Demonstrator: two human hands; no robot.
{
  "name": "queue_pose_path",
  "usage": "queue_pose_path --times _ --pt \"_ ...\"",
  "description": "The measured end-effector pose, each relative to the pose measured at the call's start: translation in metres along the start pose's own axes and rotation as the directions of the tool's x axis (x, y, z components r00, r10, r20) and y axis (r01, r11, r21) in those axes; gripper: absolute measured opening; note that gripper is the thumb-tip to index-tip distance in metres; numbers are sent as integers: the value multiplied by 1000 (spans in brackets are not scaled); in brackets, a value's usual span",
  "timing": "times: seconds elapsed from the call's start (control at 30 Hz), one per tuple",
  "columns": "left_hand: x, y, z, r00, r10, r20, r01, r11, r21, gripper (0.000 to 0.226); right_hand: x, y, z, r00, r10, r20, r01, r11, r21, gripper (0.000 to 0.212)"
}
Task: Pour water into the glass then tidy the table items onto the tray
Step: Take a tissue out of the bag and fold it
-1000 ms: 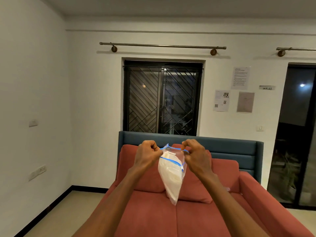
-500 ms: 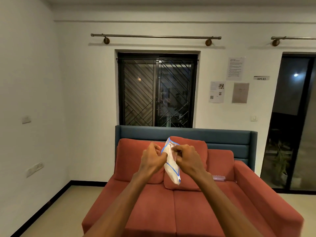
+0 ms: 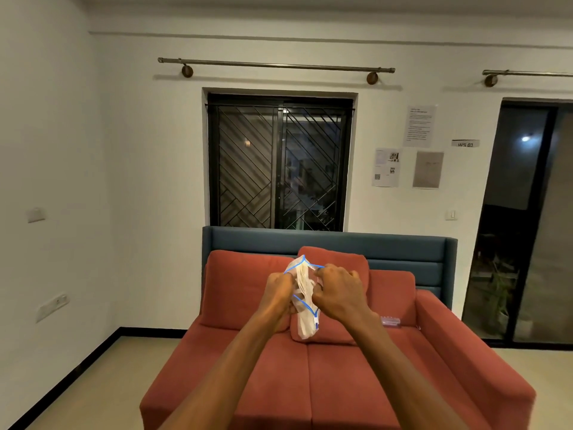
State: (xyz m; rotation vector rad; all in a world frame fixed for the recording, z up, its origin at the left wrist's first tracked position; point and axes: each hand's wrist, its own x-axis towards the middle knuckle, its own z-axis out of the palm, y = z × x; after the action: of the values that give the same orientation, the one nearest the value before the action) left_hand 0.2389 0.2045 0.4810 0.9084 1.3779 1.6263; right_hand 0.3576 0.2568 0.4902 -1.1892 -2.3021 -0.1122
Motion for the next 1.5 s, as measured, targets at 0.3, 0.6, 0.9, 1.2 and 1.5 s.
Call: queue_pose_path --times 0.3,0.6,0.9,1.2,1.5 --pt "-1 0 -1 999 31 -36 -31 999 12 34 1 -2 -3 1000 21 -16 -20 998 52 28" --pt "-3 8 -6 992 79 -96 -71 994 81 19 -1 -12 -5 994 50 -97 -35 987 159 36" --pt "-9 9 -7 990 114 -83 -107 991 81 32 0 -14 -8 991 60 -118 -41 986 161 22" --pt "-12 10 -3 988 133 -80 -130 991 37 27 -7 -18 -7 957 -29 -288 75 986 148 33" --pt "-11 6 -8 983 158 -98 -152 986 65 33 -7 -22 -7 987 -20 -160 19 1000 -7 25"
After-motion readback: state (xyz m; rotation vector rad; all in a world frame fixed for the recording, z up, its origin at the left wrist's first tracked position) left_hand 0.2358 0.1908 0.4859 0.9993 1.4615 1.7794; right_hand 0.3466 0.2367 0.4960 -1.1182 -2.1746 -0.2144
